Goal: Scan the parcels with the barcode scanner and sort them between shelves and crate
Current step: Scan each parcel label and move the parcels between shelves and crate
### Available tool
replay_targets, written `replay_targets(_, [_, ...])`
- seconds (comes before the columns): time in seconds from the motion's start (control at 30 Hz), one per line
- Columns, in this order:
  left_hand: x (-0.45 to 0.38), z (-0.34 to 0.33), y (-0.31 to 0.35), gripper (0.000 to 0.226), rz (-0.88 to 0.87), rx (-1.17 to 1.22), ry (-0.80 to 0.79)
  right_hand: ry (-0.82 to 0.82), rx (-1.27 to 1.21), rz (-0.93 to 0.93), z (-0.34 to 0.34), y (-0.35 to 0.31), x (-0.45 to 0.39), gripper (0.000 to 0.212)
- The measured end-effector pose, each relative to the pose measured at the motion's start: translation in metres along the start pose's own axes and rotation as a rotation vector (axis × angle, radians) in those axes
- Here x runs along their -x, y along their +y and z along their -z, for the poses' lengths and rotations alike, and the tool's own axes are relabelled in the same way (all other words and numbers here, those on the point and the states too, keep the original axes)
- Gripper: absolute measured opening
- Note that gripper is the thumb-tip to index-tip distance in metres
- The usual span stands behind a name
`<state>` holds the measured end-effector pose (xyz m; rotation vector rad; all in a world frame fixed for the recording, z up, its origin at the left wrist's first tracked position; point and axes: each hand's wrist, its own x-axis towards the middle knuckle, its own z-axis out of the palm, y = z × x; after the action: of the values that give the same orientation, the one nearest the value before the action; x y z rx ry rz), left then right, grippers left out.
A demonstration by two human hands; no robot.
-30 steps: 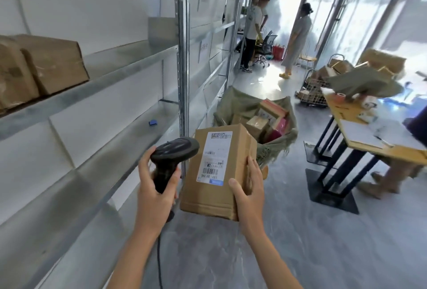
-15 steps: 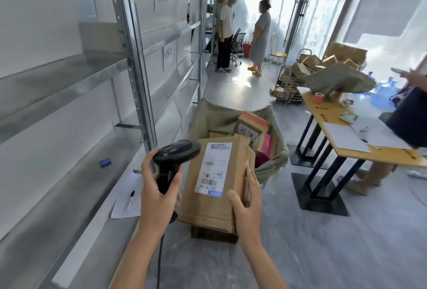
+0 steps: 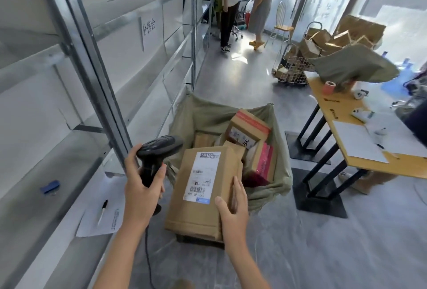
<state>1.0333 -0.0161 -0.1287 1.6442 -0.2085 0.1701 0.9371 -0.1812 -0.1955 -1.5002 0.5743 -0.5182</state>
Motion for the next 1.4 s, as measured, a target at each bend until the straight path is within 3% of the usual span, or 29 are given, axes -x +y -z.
replay_targets(0.27, [-0.106, -0.042, -0.041, 0.062, 0.015, -0.073, -0.077, 0.016, 0.102, 0.003, -0.046, -0.014, -0.14, 0.078])
replay_targets(0.47, [-0.171, -0.069, -0.058, 0.061, 0.043, -0.054, -0.137, -0.026, 0.332, -0.006, -0.096, -0.026, -0.257, 0.076])
replay_targets(0.63, [-0.213, -0.082, -0.07, 0.063, 0.074, -0.028, -0.126, -0.062, 0.648, -0.055, -0.121, 0.003, -0.322, 0.083])
replay_targets(0.83, [-0.238, -0.087, -0.085, 0.063, 0.112, -0.039, -0.144, 0.041, 0.866, -0.113, -0.113, 0.03, -0.362, 0.084])
replay_targets(0.93, [-0.245, -0.093, -0.092, 0.063, 0.135, -0.039, -0.168, -0.019, 1.007, -0.066, -0.117, 0.037, -0.376, 0.082])
replay_targets(1.13, [-0.248, -0.096, -0.101, 0.065, 0.175, -0.052, -0.186, -0.123, 0.995, -0.243, -0.129, 0.057, -0.387, 0.081])
replay_targets(1.4, [-0.247, -0.096, -0.105, 0.066, 0.197, -0.073, -0.177, -0.103, 0.993, -0.214, -0.13, 0.058, -0.389, 0.08])
